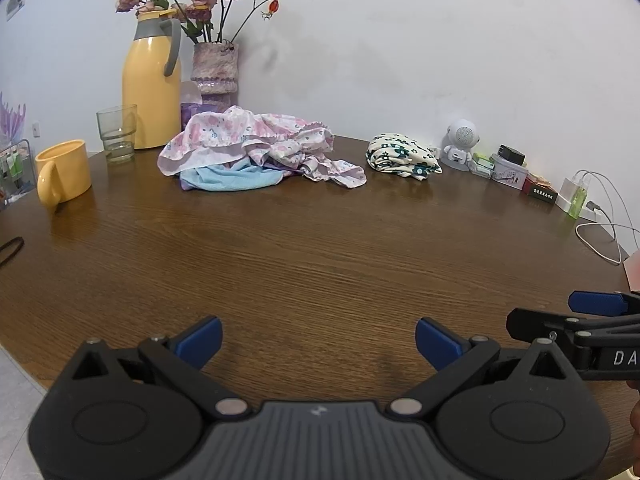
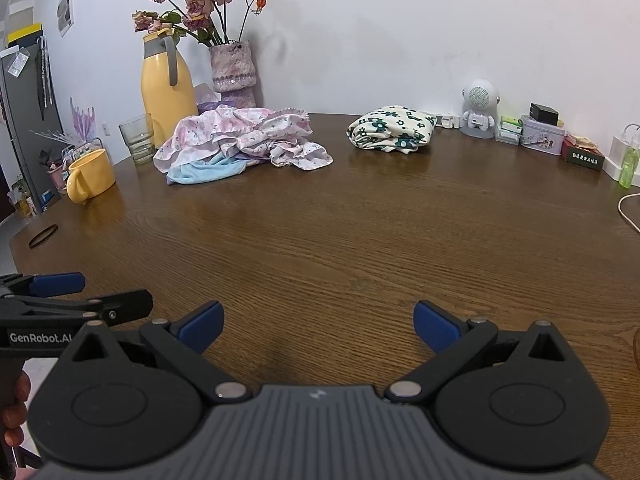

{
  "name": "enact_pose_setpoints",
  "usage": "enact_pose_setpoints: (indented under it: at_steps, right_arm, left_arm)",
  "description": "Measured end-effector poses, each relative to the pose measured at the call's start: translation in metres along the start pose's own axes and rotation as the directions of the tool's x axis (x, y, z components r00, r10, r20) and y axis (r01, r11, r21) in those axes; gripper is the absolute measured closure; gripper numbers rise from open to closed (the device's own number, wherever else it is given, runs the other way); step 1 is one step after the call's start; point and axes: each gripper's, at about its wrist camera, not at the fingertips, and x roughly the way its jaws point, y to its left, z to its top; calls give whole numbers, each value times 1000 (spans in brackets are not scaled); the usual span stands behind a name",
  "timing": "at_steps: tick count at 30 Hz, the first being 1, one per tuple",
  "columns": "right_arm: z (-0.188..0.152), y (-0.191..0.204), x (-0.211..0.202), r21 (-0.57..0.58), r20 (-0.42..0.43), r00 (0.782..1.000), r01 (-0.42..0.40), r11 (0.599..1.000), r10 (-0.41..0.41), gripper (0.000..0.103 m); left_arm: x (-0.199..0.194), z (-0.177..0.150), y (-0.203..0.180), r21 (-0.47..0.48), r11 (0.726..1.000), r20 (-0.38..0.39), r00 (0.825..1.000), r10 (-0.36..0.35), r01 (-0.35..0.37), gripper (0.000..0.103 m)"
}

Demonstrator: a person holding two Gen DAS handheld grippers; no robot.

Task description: Fold clothes

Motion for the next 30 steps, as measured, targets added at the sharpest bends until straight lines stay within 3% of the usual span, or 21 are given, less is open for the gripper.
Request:
enact_pose_setpoints:
  at_steps: [30]
  right_arm:
    - [2, 2, 3, -8, -5, 1000, -3, 1000, 3, 0]
  left_arm:
    - [1, -1, 2, 1, 1000, 3, 1000, 1, -1, 0]
